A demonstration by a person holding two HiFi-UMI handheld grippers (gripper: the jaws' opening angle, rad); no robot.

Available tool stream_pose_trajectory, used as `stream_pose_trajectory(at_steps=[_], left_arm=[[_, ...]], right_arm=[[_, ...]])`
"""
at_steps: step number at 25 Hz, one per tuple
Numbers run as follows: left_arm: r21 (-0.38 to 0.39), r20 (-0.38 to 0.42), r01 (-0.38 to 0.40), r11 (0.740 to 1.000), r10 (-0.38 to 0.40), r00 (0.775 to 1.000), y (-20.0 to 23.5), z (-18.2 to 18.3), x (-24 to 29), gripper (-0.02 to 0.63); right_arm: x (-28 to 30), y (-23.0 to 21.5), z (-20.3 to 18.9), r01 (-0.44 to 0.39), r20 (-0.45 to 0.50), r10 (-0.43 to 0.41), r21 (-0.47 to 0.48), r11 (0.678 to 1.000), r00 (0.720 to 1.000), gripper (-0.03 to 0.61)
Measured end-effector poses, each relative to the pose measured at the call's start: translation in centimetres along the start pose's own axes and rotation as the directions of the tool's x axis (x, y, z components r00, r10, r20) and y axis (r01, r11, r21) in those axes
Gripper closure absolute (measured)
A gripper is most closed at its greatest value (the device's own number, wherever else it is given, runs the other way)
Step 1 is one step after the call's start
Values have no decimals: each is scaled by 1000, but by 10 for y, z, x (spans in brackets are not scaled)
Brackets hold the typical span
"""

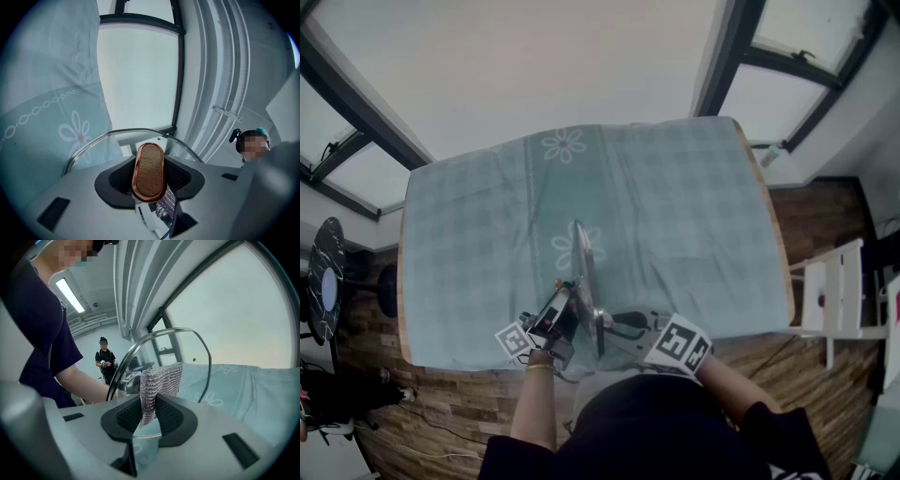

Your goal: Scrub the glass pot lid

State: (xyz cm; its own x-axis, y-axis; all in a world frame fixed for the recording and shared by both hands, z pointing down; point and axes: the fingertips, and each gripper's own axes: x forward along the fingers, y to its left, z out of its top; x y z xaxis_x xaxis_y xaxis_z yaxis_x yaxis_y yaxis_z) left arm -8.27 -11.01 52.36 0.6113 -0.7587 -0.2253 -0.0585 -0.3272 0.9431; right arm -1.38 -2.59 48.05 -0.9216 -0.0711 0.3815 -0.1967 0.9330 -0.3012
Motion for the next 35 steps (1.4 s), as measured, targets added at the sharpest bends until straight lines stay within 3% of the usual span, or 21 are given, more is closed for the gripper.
stream_pose_trajectory(at_steps=[25, 35], left_arm=[[-12, 52, -21, 1000, 21, 998, 0, 4, 0, 445], [-14, 51, -12, 1000, 12, 999, -1, 4, 0, 445]], right_arm=[[-26, 54, -39, -176, -107, 171, -43, 983, 980, 503], [-34, 53, -49, -192, -167, 177, -75, 979, 970, 503]])
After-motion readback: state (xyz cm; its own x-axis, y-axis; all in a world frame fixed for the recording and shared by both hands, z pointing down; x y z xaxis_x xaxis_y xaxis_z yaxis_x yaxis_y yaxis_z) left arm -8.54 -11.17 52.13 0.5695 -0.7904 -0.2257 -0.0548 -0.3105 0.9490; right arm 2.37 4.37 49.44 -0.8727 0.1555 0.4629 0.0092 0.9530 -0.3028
